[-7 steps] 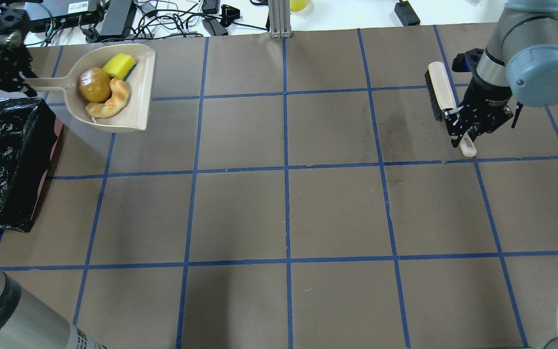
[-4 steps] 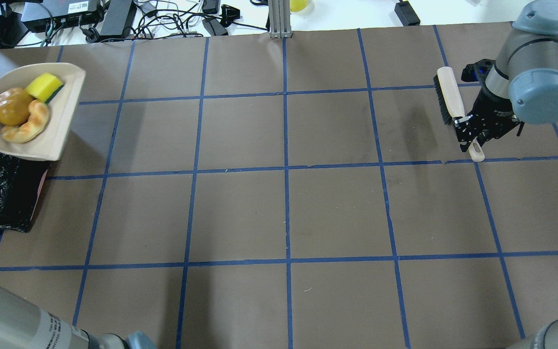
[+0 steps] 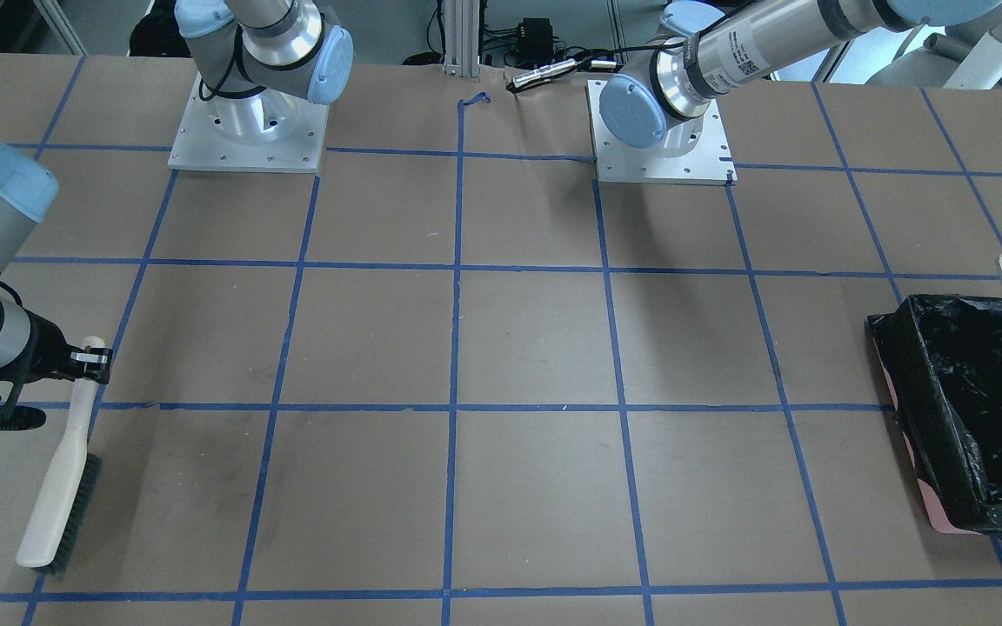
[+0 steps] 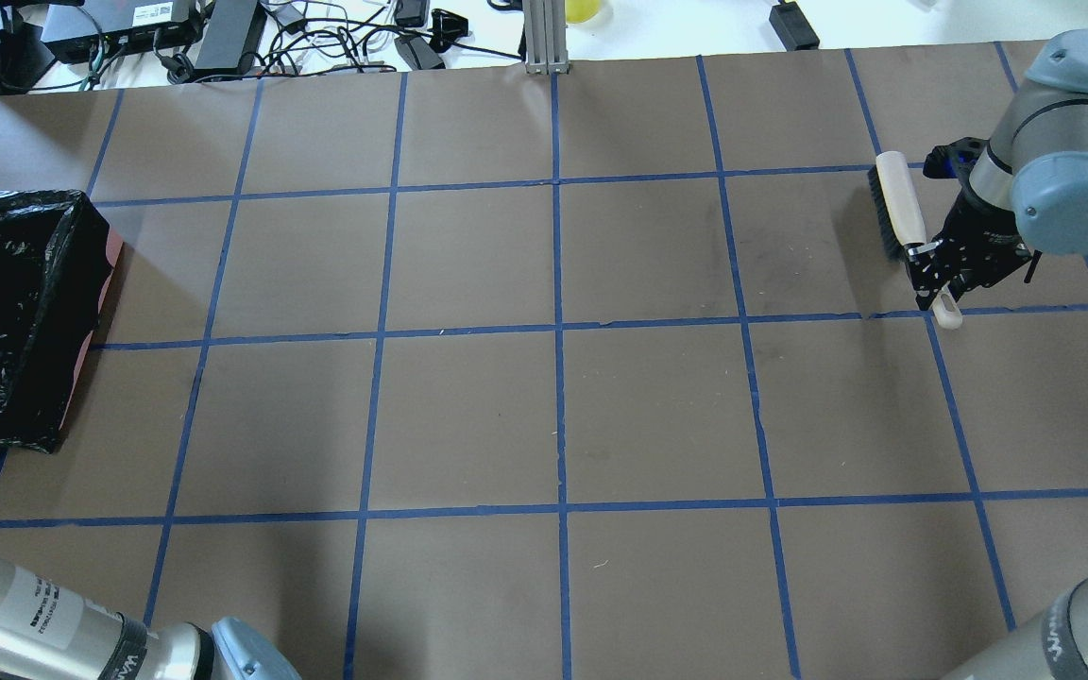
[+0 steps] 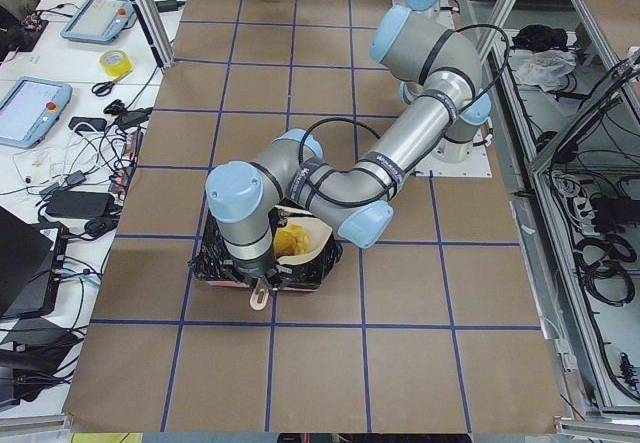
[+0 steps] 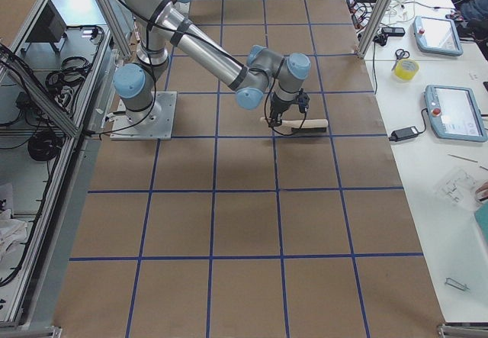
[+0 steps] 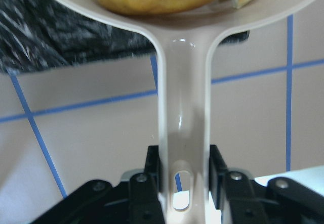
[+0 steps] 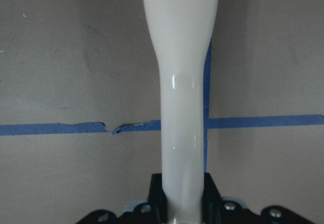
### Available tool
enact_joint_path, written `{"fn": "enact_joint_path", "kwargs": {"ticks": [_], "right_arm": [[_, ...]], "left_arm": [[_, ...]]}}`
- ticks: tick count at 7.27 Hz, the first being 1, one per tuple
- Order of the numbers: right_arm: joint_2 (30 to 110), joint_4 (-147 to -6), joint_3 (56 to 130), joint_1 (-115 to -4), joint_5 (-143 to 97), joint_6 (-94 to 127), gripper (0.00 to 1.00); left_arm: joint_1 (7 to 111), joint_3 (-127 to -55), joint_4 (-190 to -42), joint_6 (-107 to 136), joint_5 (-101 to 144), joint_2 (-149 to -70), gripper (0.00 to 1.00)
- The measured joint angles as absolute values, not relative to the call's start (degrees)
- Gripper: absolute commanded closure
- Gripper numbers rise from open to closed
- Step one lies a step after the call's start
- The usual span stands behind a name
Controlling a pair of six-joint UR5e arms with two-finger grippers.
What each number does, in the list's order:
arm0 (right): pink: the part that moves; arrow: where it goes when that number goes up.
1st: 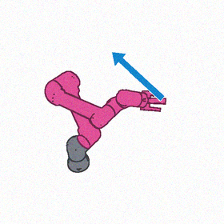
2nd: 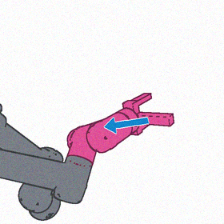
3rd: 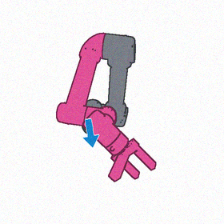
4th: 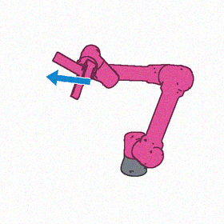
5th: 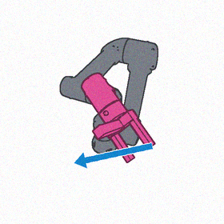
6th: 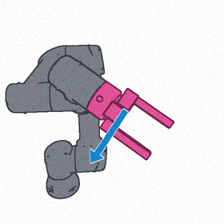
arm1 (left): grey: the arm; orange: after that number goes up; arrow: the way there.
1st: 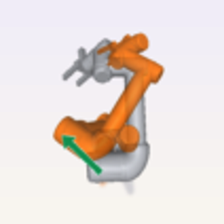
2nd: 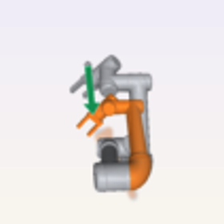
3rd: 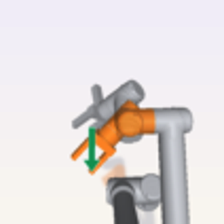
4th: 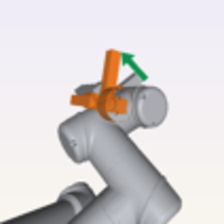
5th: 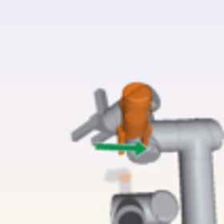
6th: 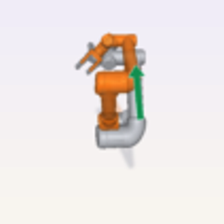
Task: Sweep and dump trash into bin
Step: 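Tip the dustpan over the trash bag with the left gripper to dump the items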
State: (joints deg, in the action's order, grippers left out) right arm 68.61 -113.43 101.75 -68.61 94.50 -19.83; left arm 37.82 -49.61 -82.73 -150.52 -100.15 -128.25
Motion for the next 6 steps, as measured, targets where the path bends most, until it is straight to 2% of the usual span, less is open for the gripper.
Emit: {"fn": "enact_joint_path", "kwargs": {"ticks": [2,3,4,5,6], "right_arm": [[68.1,-113.1,101.8,-68.6,94.1,-19.8,1.0],[67.9,-113.0,101.8,-68.6,94.0,-19.9,0.66],[67.8,-113.0,101.8,-68.6,93.9,-19.9,0.22],[67.8,-113.2,101.8,-68.6,93.8,-19.9,0.09],[67.8,-113.4,101.7,-68.6,93.7,-19.8,0.0]], "left_arm": [[41.5,-49.7,-77.8,-147.9,-108.1,-129.3,0.97],[43.4,-49.9,-76.6,-146.1,-111.4,-129.4,0.97],[44.4,-50.2,-75.6,-144.8,-113.6,-129.5,0.96],[45.2,-51.0,-74.3,-143.6,-115.9,-129.3,0.96],[45.7,-52.7,-72.3,-142.6,-117.9,-128.8,0.95]]}}
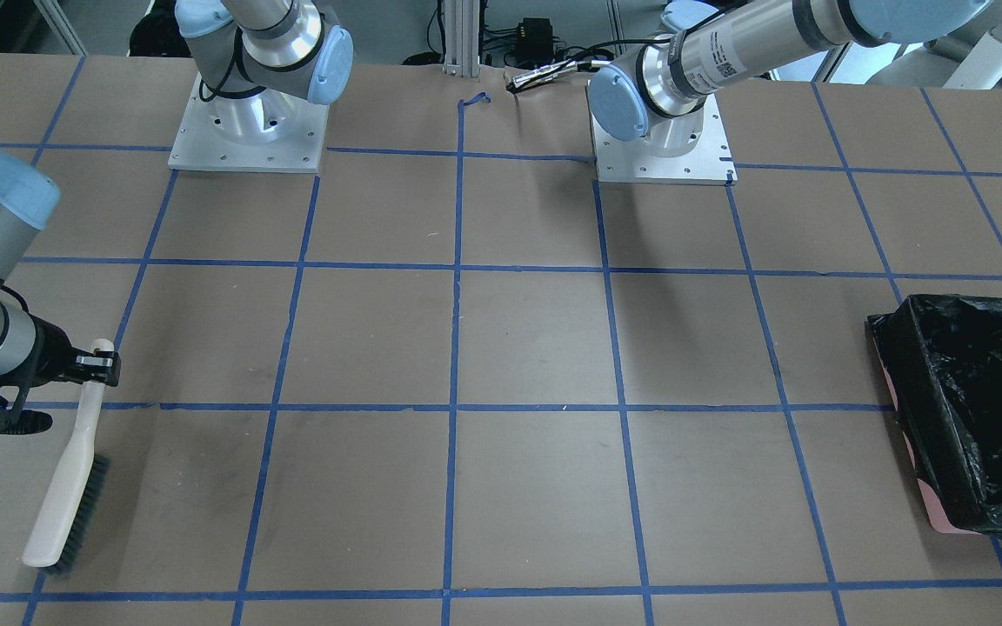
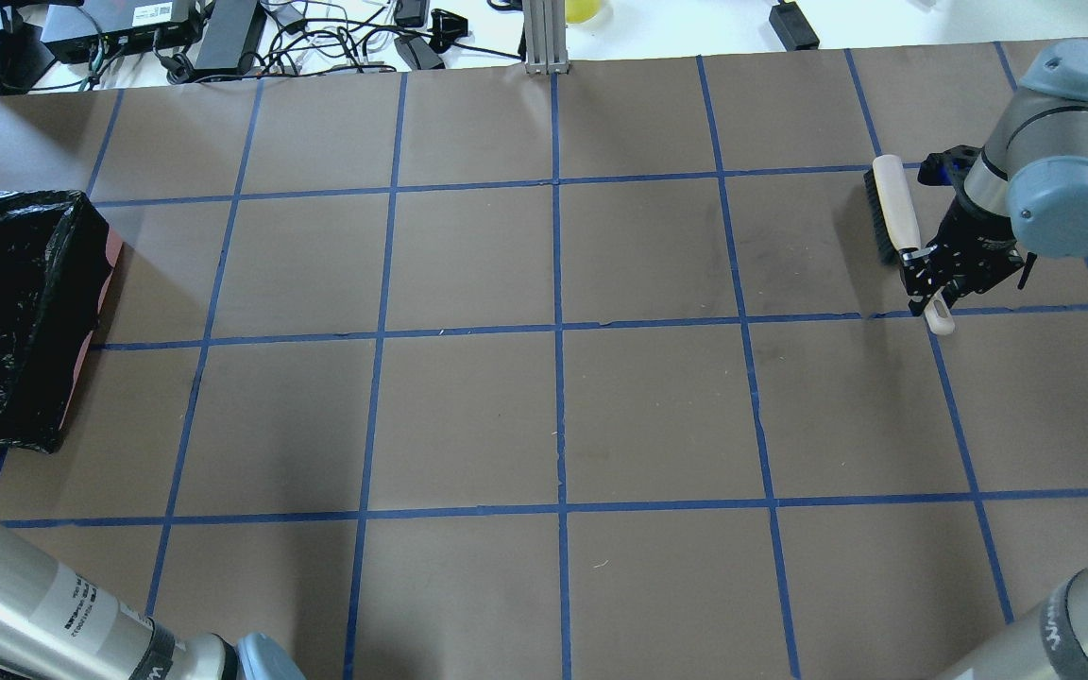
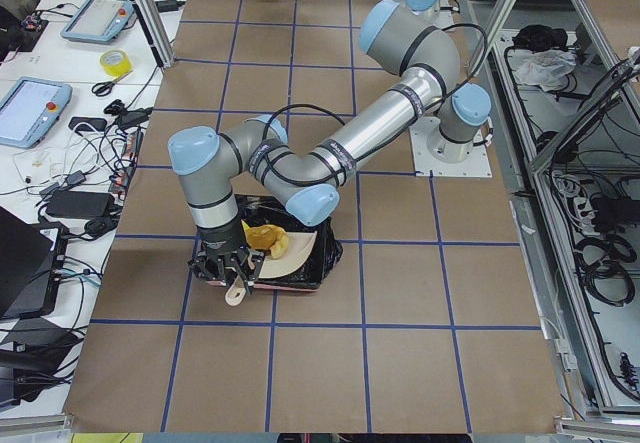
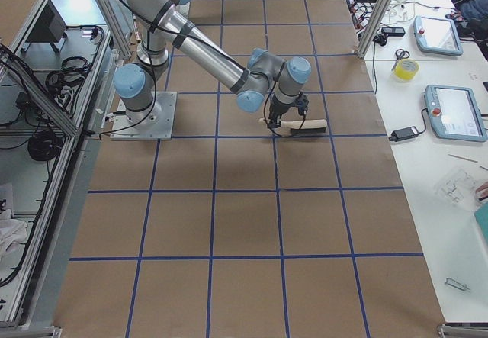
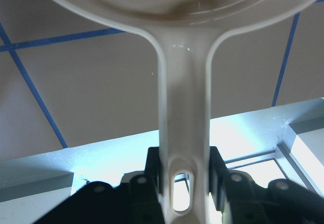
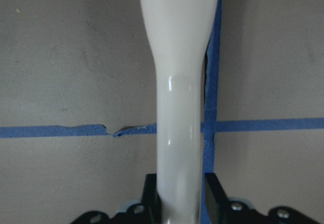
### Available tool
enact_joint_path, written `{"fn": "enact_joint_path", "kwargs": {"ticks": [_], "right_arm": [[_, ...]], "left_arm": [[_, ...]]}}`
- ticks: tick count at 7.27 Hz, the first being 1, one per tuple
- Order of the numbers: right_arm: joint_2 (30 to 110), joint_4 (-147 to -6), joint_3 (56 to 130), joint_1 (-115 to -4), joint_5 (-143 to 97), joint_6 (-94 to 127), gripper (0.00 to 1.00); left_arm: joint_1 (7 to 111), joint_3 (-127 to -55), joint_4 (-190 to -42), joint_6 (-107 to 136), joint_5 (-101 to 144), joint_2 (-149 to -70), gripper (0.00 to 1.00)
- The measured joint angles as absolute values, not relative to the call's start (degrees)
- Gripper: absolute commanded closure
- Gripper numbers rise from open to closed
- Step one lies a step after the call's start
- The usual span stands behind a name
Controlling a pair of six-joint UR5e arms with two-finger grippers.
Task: Sweep and dump trash into bin
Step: 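Tip the dustpan over the trash bag with the left gripper to dump the items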
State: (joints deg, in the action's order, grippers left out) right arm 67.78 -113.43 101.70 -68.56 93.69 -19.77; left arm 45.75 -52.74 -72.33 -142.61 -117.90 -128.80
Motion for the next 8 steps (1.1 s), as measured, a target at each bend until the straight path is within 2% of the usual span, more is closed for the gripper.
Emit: {"fn": "enact_joint_path", "kwargs": {"ticks": [3,5,8], "right_arm": [[69.5,-113.0,101.3,-68.6,94.3,-19.2,0.0],[76.1,-107.6,101.1,-68.8,94.0,-18.1,0.0],[88.4,-95.8,99.7,-71.9,93.6,-13.3,0.0]], "left_arm": [[46.7,-58.4,-65.4,-142.5,-122.1,-127.4,0.94],[46.7,-58.7,-64.7,-143.6,-121.1,-127.0,1.0],[44.1,-58.2,-66.9,-147.7,-110.2,-125.6,1.0]]}}
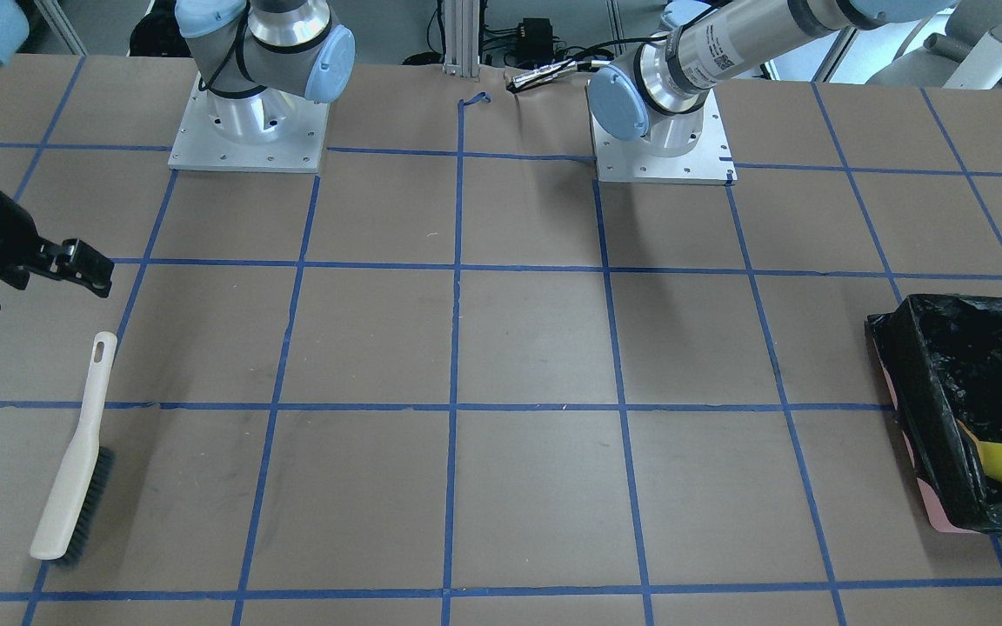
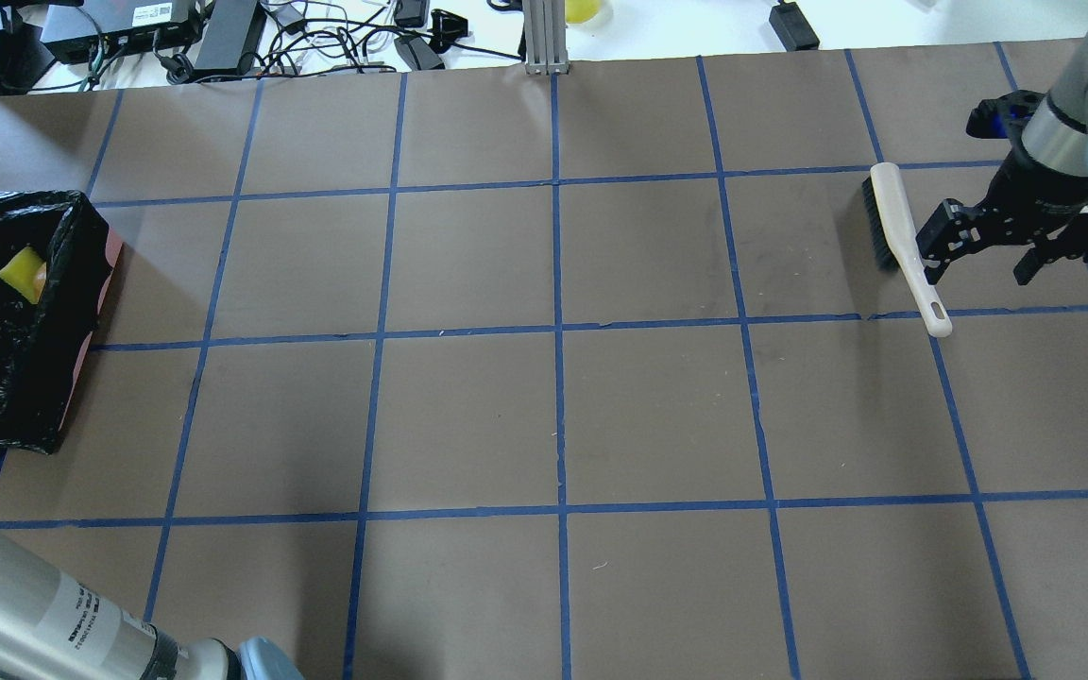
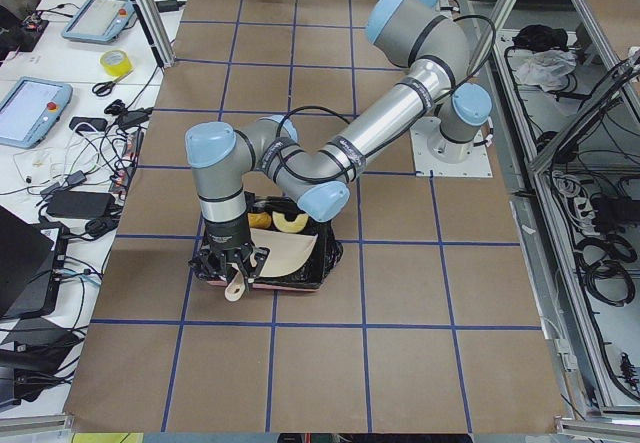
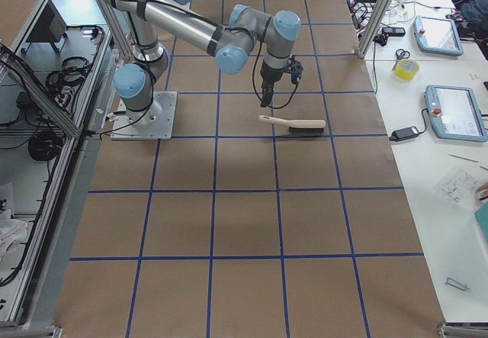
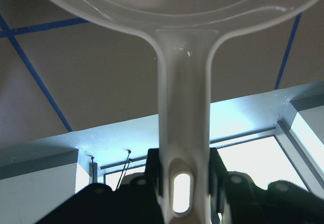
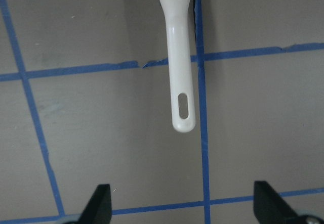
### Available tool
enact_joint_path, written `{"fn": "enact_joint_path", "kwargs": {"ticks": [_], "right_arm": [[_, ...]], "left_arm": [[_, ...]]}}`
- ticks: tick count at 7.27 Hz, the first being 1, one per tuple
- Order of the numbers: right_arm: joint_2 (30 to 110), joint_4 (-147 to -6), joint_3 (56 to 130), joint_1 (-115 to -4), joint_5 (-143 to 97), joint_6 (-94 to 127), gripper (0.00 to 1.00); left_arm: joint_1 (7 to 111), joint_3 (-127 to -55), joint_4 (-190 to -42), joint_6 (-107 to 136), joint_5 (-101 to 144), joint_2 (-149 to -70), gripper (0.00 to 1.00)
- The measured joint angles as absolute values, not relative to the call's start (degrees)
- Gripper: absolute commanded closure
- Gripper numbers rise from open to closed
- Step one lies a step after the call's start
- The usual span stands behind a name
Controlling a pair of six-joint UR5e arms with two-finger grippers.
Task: Sweep and dump trash into bin
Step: 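Tip the dustpan over the trash bag with the left gripper to dump the items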
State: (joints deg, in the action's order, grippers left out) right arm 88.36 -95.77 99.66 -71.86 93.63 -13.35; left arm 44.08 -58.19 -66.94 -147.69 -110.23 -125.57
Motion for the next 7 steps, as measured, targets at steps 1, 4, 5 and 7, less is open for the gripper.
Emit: {"fn": "enact_joint_path", "kwargs": {"ticks": [1,4,5,7], "right_arm": [[90.6,-94.7,99.1,-76.3,93.7,-11.1,0.0],[92.8,-94.1,97.1,-84.4,93.8,-9.0,0.0],[93.5,-93.6,96.9,-85.4,93.3,-8.9,0.0],[94.1,-93.2,97.0,-87.1,89.9,-8.8,0.0]], "left_arm": [[43.4,-58.0,-68.7,-148.0,-107.1,-125.0,1.0],[43.6,-55.3,-77.9,-147.7,-98.7,-123.4,1.0],[44.2,-54.7,-80.3,-147.2,-96.0,-123.4,1.0],[48.4,-54.4,-82.6,-143.6,-92.7,-123.5,1.0]]}}
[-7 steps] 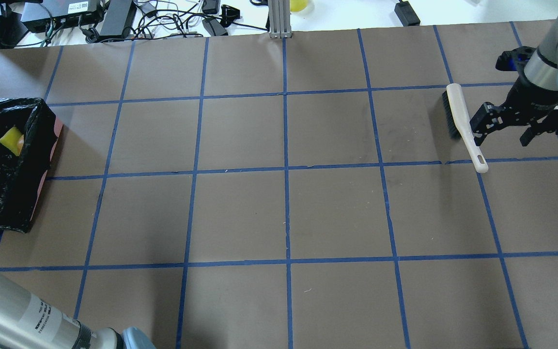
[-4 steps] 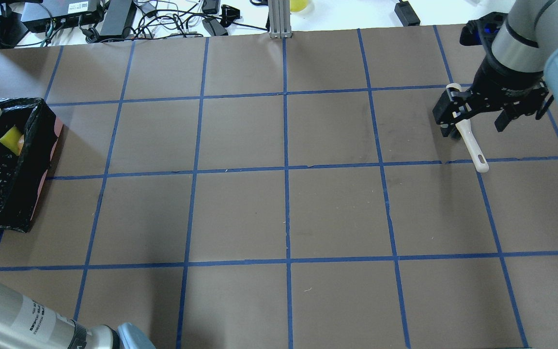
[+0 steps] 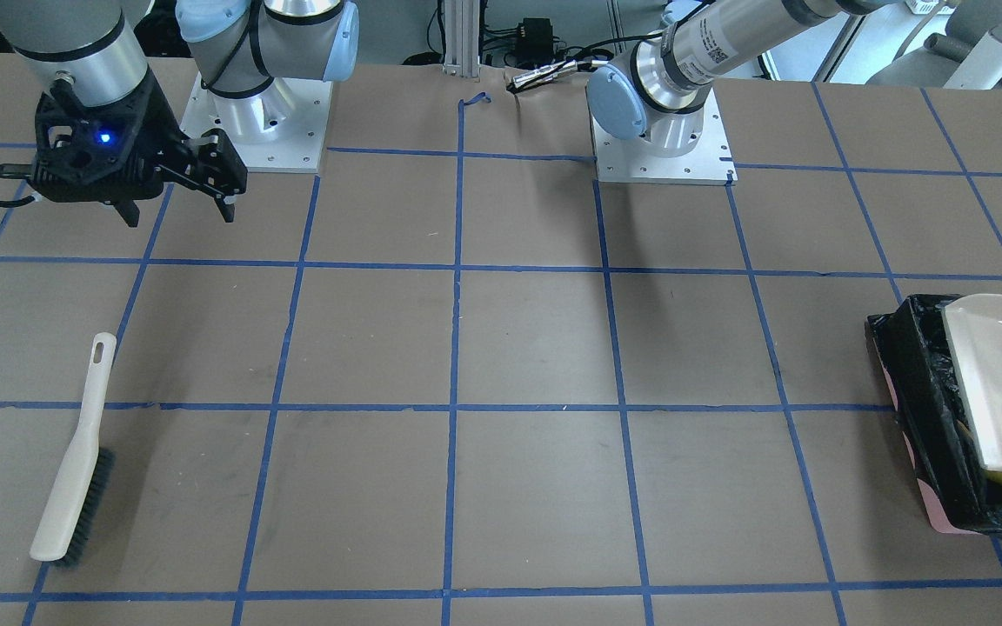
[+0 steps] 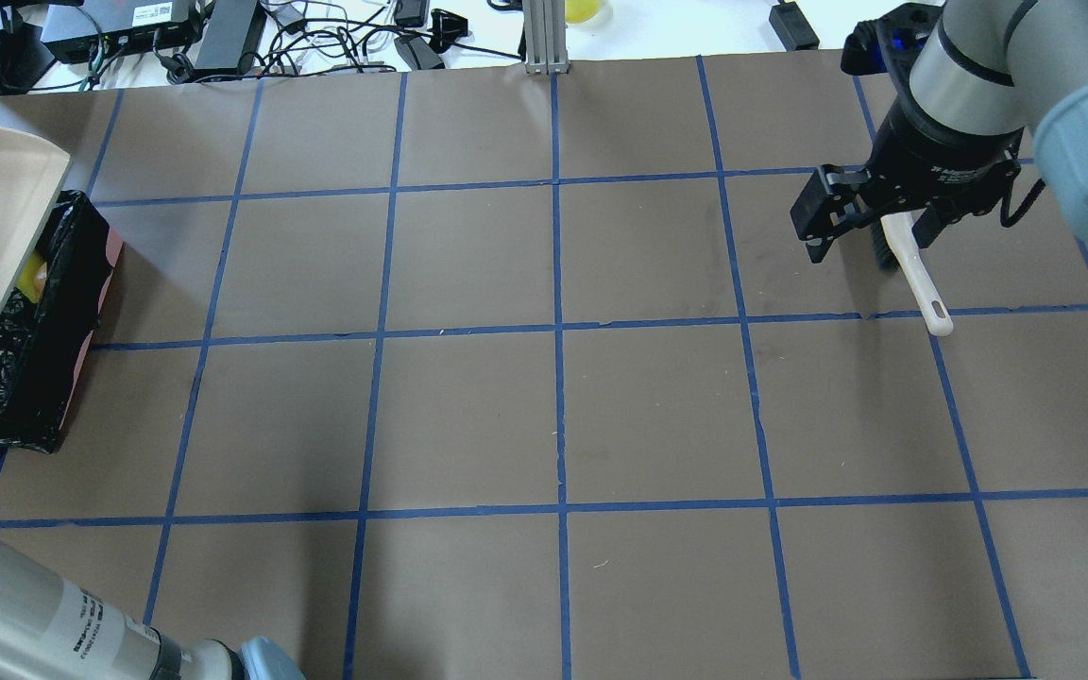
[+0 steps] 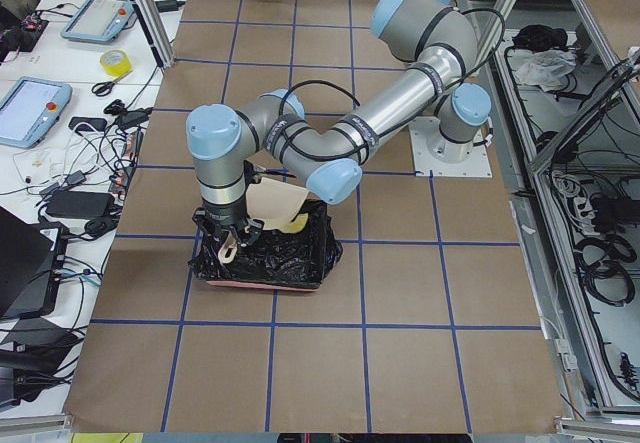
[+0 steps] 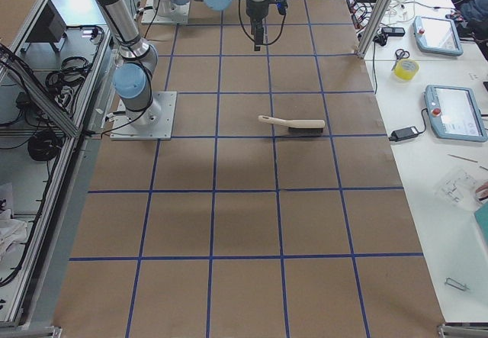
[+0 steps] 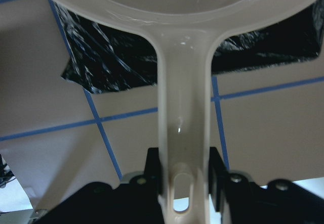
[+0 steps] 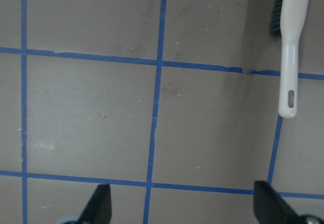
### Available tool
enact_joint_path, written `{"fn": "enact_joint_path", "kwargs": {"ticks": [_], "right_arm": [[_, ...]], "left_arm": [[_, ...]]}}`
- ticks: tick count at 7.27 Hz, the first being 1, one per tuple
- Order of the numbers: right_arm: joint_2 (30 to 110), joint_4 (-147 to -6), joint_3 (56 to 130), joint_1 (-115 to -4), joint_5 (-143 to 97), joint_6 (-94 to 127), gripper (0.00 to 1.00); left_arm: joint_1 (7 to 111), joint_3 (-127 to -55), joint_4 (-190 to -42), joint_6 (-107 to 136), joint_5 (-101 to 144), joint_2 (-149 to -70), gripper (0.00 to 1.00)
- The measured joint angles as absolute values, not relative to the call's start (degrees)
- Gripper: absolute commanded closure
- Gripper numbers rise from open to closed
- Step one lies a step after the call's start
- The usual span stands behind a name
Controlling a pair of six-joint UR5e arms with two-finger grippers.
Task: Sweep and dump trash into bin
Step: 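Tip the dustpan over the trash bag with the left gripper to dump the items, then lower the empty dustpan back onto the table with the left gripper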
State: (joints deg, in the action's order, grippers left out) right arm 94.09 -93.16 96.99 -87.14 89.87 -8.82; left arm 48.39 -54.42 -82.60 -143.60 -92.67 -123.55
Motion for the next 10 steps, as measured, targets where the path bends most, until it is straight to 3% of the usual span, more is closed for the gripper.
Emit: {"fn": "enact_joint_path", "kwargs": {"ticks": [5,10], "right_arm": [[94.0,-93.4,97.4,-87.7,89.0,-8.8,0.0],[94.1,-93.2,97.5,-87.7,89.2,-8.7,0.0]], "left_arm": [[63.6,-57.2,-83.2,-122.1,-91.9,-125.1,1.0],[74.1,-65.4,-77.8,-99.7,-92.5,-127.7,1.0]]}}
